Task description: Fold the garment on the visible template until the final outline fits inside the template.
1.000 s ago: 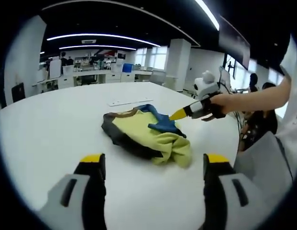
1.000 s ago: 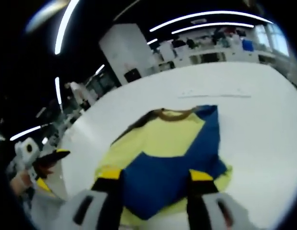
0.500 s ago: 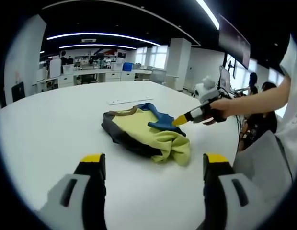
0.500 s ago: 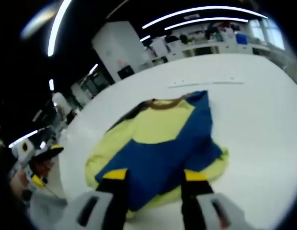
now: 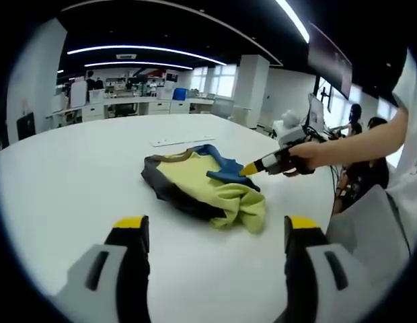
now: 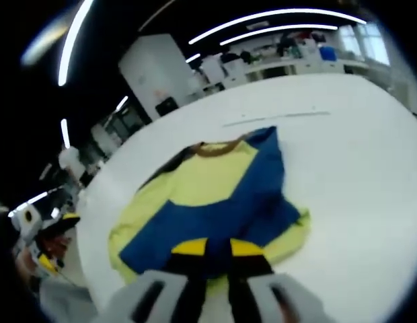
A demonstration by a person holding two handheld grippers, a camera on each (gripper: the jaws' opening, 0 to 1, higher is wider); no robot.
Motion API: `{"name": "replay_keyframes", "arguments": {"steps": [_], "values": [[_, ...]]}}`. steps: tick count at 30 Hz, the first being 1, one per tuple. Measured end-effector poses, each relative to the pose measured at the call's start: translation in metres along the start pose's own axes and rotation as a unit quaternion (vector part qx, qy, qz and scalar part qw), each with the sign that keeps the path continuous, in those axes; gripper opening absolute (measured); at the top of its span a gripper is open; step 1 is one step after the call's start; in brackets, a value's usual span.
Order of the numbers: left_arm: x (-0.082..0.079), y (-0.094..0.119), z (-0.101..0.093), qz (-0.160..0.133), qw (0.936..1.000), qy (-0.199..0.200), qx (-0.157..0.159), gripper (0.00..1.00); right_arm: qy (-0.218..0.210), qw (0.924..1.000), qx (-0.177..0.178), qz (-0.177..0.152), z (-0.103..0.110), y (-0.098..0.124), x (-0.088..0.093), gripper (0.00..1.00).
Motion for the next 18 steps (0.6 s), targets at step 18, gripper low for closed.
{"name": "replay_keyframes", "arguments": {"steps": [18], "values": [[0.001,0.000,0.001,0.003,1.0000,0.001,-0.002,0.79,0.016,0.9989,0.007,-0.043,-0.018,0.054,-0.024,0.00]]}}
Point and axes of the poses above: the point that each gripper's makers call its tool centre point, and the gripper's own axes: y roughly backward along the fingers, z roughly to its left, x roughly out of its underside, the point moved 5 cm from there along y, roughly backward along the fingers, and after that the axes turned 6 degrees about -x, right-handed, at the moved point
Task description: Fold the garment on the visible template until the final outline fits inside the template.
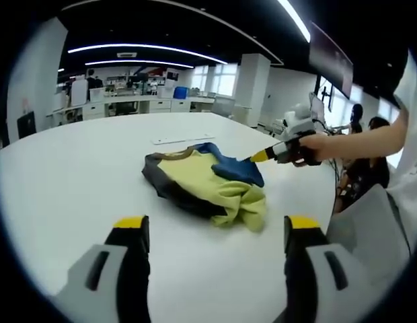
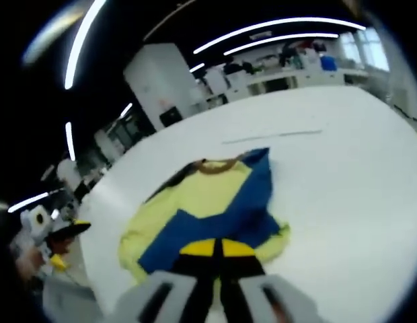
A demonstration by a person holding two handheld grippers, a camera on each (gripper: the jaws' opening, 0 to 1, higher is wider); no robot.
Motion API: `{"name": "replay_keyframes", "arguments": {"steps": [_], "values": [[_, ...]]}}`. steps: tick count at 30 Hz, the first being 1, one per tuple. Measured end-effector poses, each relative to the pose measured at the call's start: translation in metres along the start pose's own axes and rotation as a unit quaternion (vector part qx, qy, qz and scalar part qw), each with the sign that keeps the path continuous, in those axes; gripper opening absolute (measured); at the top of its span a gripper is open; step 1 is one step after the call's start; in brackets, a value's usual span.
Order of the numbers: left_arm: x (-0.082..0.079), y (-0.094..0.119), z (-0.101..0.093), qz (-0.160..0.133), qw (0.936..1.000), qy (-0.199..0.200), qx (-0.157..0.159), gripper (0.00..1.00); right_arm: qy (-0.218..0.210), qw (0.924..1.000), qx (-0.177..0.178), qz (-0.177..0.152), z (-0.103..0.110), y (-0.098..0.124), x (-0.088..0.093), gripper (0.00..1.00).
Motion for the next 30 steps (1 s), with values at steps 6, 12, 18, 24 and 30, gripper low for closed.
{"name": "replay_keyframes", "arguments": {"steps": [6,12,18,24,30], "values": [[-0.005,-0.004,0.002,-0.005,1.0000,-0.001,-0.001,0.79,-0.005,0.9986,0.051,-0.010,-0.040,0.044,-0.006,0.00],[-0.008,-0.008,0.003,-0.008,1.0000,0.000,-0.004,0.79,-0.014,0.9940,0.108,-0.007,-0.088,0.081,-0.003,0.00],[-0.008,-0.011,0.005,0.001,1.0000,-0.004,-0.008,0.79,-0.011,0.9899,0.142,-0.005,-0.119,0.102,-0.008,0.00],[-0.007,-0.012,0.008,0.007,0.9999,-0.003,-0.010,0.79,-0.006,0.9859,0.167,-0.005,-0.151,0.118,-0.016,0.00],[-0.006,-0.014,0.012,0.007,0.9999,-0.001,-0.014,0.79,0.023,0.9792,0.201,0.010,-0.177,0.124,-0.032,0.00]]}}
Point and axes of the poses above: the point that each gripper's makers call its tool centre point, and the gripper's own axes: y roughly backward along the fingers, z roughly to its left, x roughly out of its underside, the point moved 5 cm from there along y, roughly backward along the fingers, and after that the axes turned 6 degrees about -x, right-handed, at the moved point
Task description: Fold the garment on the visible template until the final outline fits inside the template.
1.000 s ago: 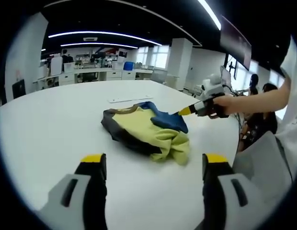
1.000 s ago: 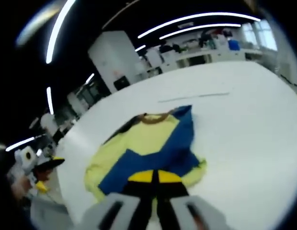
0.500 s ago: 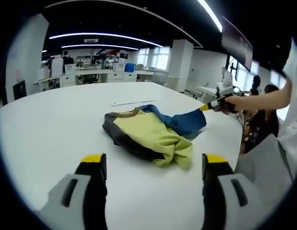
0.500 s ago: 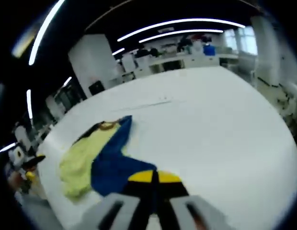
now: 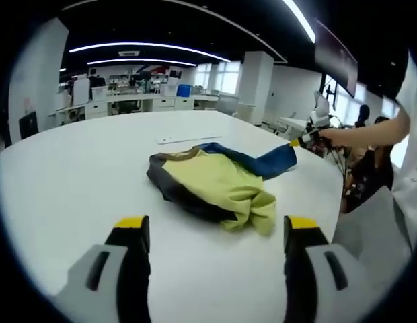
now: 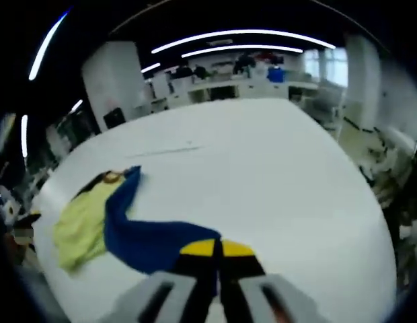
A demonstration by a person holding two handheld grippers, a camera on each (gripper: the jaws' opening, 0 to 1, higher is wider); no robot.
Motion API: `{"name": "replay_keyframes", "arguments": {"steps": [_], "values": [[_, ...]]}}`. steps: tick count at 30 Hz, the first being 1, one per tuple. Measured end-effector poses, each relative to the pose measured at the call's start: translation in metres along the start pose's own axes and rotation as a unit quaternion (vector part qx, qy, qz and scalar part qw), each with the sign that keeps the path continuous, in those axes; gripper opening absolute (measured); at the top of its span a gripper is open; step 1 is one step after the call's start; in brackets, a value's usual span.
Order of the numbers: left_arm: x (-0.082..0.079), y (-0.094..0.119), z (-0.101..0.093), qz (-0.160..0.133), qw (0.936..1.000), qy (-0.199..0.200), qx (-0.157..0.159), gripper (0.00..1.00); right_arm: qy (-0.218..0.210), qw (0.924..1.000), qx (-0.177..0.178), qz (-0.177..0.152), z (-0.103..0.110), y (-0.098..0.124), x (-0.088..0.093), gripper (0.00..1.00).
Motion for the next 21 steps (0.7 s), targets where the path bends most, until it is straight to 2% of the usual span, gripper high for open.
{"name": "replay_keyframes", "arguments": {"steps": [3,6,8,10,14,21], "values": [[0.001,0.000,0.003,-0.001,1.0000,0.003,-0.004,0.79,0.009,0.9999,0.009,-0.002,-0.006,0.001,-0.006,0.00],[0.002,0.001,0.006,-0.001,1.0000,0.004,-0.008,0.78,0.006,0.9996,0.027,-0.006,-0.031,-0.005,-0.016,0.00],[0.001,0.000,0.006,-0.002,0.9999,0.005,-0.009,0.78,0.005,0.9993,0.036,-0.007,-0.030,0.000,-0.016,0.00],[0.001,-0.001,0.006,-0.005,0.9999,0.009,-0.009,0.78,0.003,0.9989,0.046,-0.007,-0.039,0.000,-0.020,0.00],[0.003,-0.003,0.006,-0.006,0.9998,0.011,-0.012,0.78,0.002,0.9981,0.061,-0.008,-0.044,0.007,-0.024,0.00],[0.004,-0.009,0.000,-0.002,0.9999,0.012,-0.005,0.78,-0.006,0.9959,0.090,0.003,-0.079,0.000,-0.029,0.00]]}}
Point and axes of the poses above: the point that each gripper's makers call its tool centre point, and the gripper's own axes: y roughly backward along the fingers, z roughly to its left, x roughly out of its underside, the point moved 5 cm from there along y, roughly backward along the fingers, and after that the axes turned 6 degrees about -x, right-handed, at the moved point
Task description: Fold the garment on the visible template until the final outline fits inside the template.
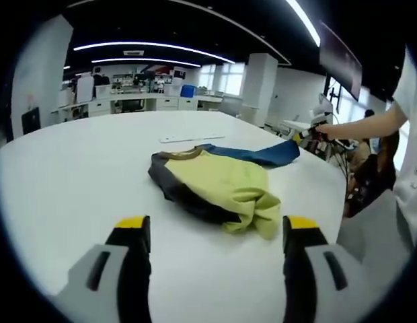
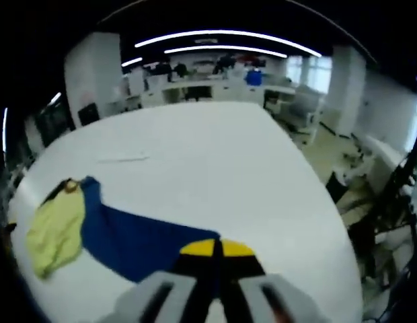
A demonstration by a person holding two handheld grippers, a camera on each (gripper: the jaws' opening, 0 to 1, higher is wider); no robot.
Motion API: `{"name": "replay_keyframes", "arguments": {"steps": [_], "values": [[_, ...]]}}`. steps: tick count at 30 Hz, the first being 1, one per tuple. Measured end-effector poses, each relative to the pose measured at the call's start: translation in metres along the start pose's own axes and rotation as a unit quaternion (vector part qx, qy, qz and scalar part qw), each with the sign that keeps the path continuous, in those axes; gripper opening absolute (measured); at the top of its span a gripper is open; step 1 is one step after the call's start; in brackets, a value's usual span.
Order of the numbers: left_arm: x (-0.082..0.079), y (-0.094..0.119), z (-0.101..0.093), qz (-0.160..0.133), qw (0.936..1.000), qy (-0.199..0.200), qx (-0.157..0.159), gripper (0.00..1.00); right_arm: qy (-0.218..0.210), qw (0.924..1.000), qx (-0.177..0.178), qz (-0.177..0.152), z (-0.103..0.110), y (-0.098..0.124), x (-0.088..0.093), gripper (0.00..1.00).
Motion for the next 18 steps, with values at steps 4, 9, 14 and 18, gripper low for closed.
{"name": "replay_keyframes", "arguments": {"steps": [4,9,14,18], "values": [[0.001,-0.001,0.001,0.003,1.0000,0.000,0.000,0.78,-0.014,0.9997,0.019,-0.001,-0.008,0.002,0.004,0.00],[0.002,-0.001,-0.002,0.008,1.0000,0.002,0.003,0.77,-0.027,0.9989,0.037,-0.003,-0.017,-0.004,0.009,0.00],[0.003,-0.003,-0.003,0.010,0.9999,0.003,0.001,0.77,-0.030,0.9988,0.040,0.004,-0.015,-0.008,0.011,0.00],[0.007,-0.003,-0.004,0.012,0.9999,0.006,-0.001,0.78,-0.024,0.9989,0.039,0.011,-0.011,-0.010,0.013,0.00]]}}
Point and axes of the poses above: the point that each gripper's makers call its tool centre point, and the gripper's own axes: y roughly backward along the fingers, z roughly to its left, x roughly out of its underside, the point moved 5 cm from there along y, roughly backward along the fingers, and after that the axes turned 6 degrees about -x, right-handed, at the moved point
